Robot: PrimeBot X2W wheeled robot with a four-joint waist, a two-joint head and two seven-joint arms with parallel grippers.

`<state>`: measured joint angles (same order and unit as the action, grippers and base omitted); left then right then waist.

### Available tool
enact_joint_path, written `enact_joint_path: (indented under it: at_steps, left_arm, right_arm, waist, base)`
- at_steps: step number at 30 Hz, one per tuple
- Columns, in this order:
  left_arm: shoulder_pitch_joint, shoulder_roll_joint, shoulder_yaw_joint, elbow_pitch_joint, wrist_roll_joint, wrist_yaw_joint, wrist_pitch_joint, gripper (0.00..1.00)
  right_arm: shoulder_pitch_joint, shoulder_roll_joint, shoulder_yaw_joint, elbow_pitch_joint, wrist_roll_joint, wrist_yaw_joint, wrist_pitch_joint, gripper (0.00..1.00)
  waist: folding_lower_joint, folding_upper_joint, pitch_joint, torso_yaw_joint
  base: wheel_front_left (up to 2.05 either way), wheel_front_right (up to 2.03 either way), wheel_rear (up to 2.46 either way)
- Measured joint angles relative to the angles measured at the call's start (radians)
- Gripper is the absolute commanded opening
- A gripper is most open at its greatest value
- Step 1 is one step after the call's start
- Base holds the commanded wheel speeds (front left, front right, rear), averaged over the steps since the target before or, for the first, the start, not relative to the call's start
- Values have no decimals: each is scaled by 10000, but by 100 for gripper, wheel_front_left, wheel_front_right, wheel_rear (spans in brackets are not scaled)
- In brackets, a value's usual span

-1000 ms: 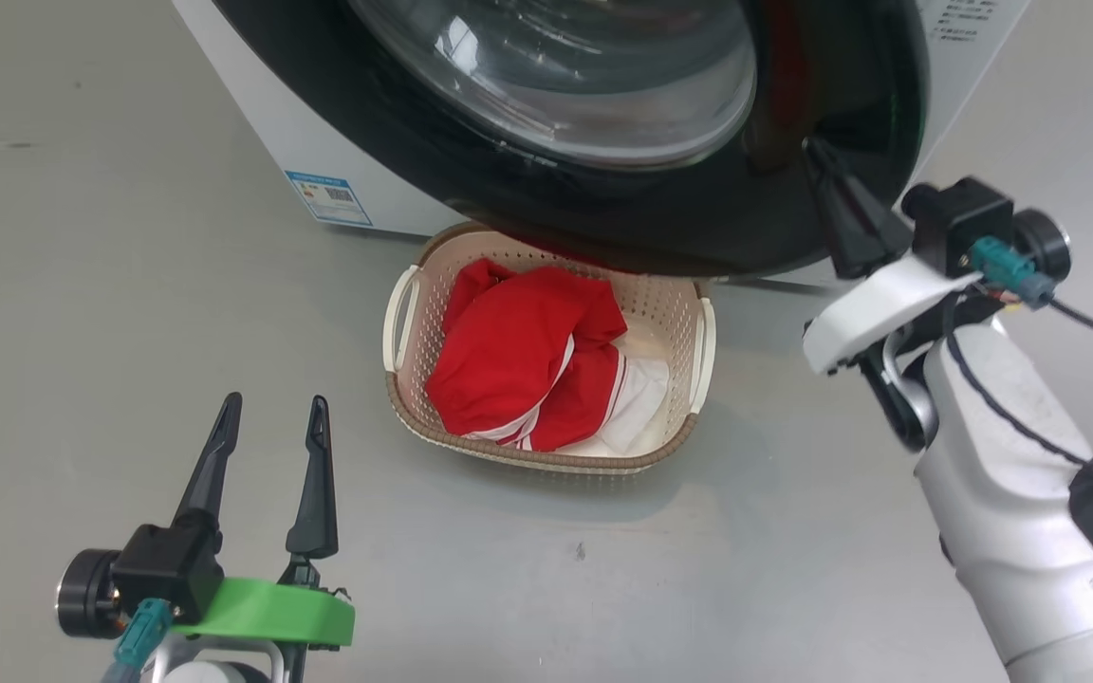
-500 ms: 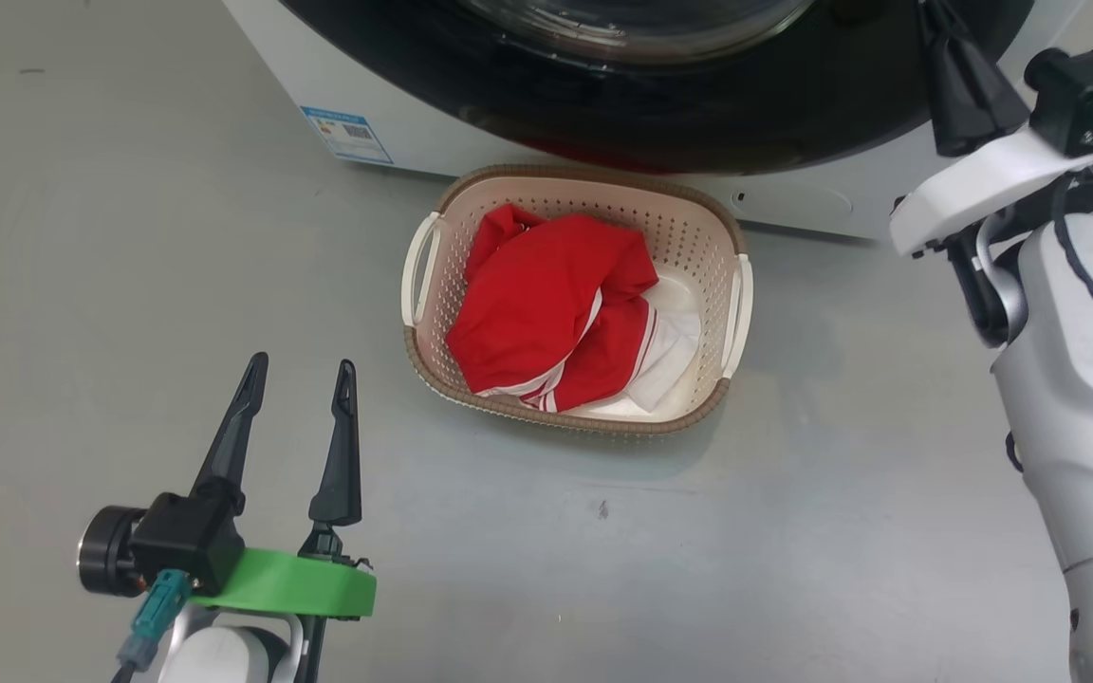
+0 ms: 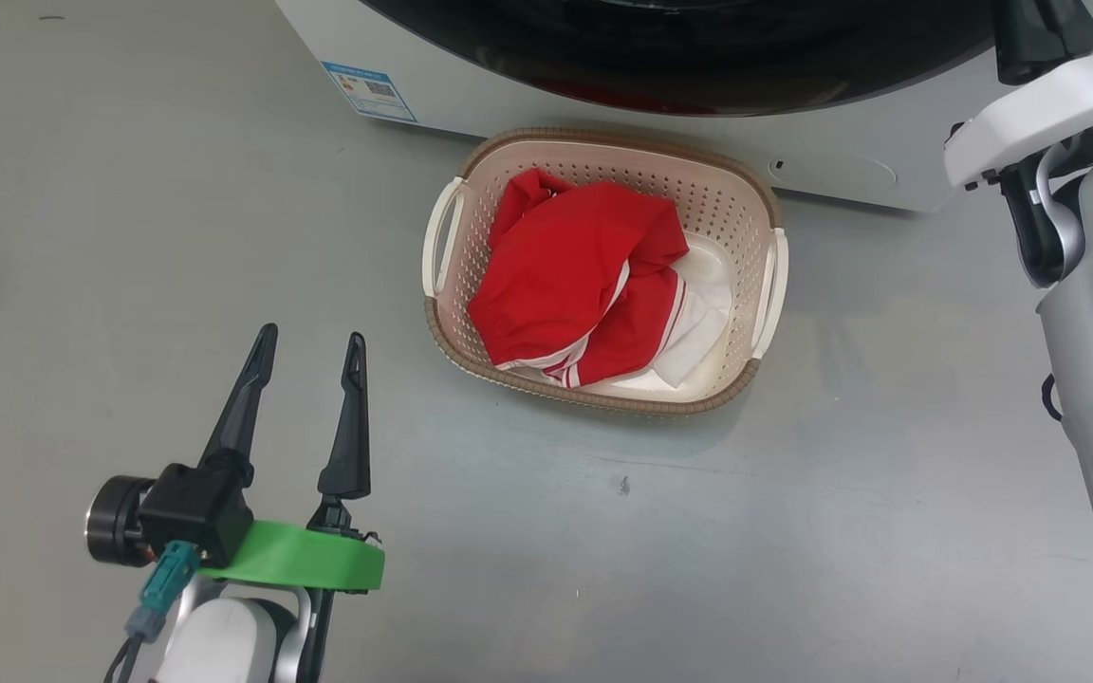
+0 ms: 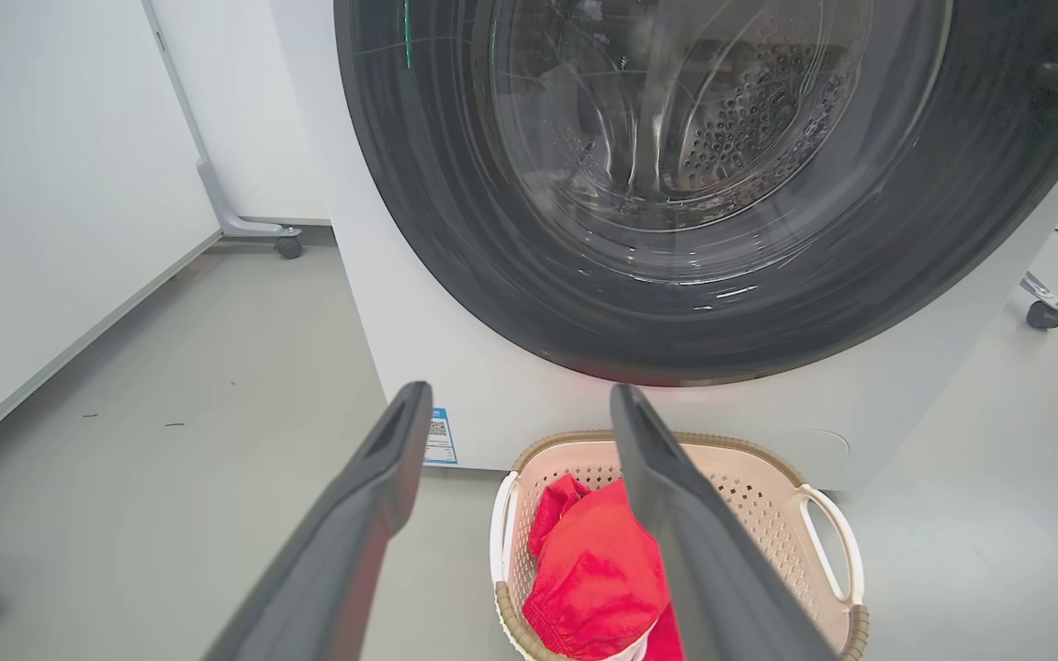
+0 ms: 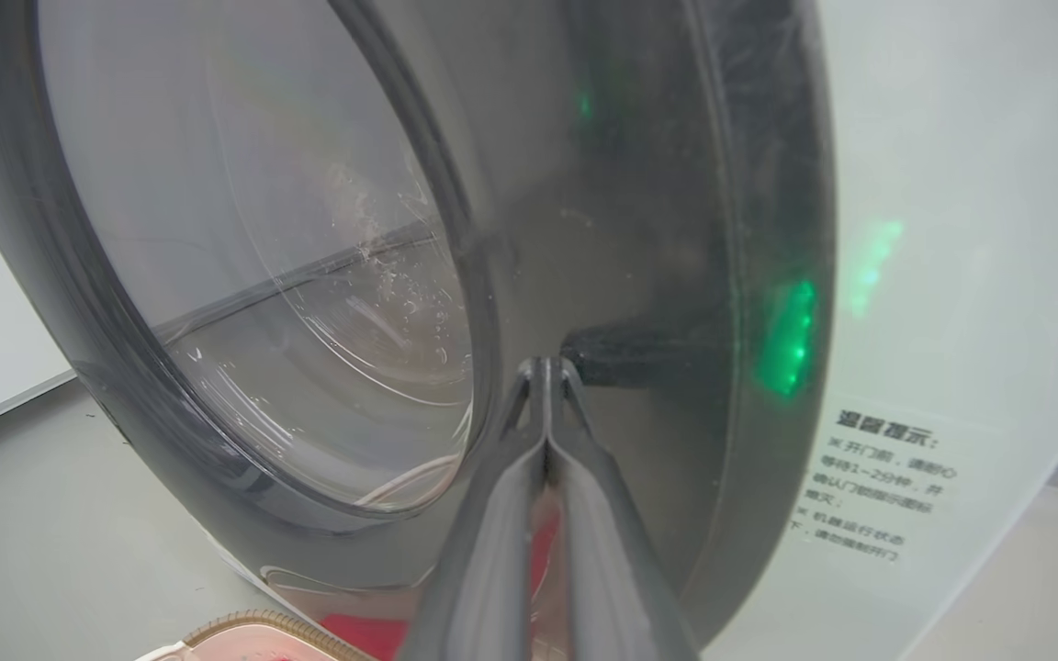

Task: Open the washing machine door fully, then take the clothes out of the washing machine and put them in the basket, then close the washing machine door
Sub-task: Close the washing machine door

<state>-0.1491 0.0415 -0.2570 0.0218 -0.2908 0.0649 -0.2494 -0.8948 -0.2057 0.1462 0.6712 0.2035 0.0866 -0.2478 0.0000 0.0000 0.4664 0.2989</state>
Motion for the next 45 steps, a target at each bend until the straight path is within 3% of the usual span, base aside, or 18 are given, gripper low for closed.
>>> enact_joint_path:
  at_steps: [10,17,30,31,33,34,35,45]
  left_arm:
    - [-209,-15,4,115,-75,2,-27,100]
    - [-240,-25,219,127,-75,35,-27,100]
    - [-248,-33,430,236,-67,105,-29,100]
    - [-247,-35,464,265,-65,105,-27,100]
    - [-244,-35,543,297,-65,109,-29,100]
    - [-241,-33,562,305,-63,109,-29,100]
    - [-239,-33,568,316,-63,109,-29,100]
    - [-32,-21,604,671,-8,105,-29,100]
  right_arm:
    - [-158,159,84,299,75,6,-54,0]
    - [174,738,274,336,504,123,-54,0]
    - [1965,1085,688,-1191,401,265,-54,0]
    - [2129,1106,698,-1273,407,267,-54,12]
    - [2401,1127,721,-1423,408,267,-54,48]
    - [2521,1133,729,-1492,408,267,-54,89]
    - [2638,1143,723,-1555,416,267,-54,100]
    - [3746,1252,570,-2291,462,267,-54,100]
  waist:
    - [0,0,41,10]
    - [0,0,-119,-178]
    - [0,0,-606,-728]
    - [0,0,-661,-775]
    - [0,0,-770,-884]
    - [0,0,-825,-940]
    - [0,0,-882,-1001]
    - [0,0,-1438,-1520]
  base:
    - [0,0,0]
    - [0,0,0]
    - [0,0,0]
    - [0,0,0]
    - [0,0,0]
    - [0,0,0]
    - [0,0,0]
    - [0,0,0]
